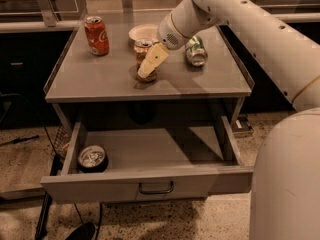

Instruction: Place orange can into top drawer

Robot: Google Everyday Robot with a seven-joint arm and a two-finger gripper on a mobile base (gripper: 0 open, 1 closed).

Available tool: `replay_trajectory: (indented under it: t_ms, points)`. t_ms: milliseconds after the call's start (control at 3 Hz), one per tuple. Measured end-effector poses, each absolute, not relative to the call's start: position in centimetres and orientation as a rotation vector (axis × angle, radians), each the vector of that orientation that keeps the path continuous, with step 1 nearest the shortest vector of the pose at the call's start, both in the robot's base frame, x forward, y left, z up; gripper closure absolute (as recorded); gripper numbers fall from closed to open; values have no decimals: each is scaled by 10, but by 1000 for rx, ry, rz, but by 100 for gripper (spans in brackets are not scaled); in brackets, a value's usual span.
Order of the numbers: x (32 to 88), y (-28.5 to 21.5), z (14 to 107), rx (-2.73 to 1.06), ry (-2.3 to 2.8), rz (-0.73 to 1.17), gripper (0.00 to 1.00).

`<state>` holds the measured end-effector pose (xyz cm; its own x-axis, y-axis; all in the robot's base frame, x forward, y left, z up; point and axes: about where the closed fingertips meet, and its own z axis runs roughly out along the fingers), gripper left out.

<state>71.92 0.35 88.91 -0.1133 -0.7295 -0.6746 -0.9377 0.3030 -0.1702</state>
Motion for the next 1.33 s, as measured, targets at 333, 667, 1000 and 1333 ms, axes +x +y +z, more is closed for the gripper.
replay_trajectory:
  t_ms: [333, 667, 1000, 1333]
  points:
    - [716, 1, 891, -1480, 1900, 383, 0]
    - [708, -6, 894, -1455, 1904, 369, 0]
    - [702, -9, 894, -1431, 1903, 366, 0]
    - [696, -3, 886, -1408, 1899, 402, 0]
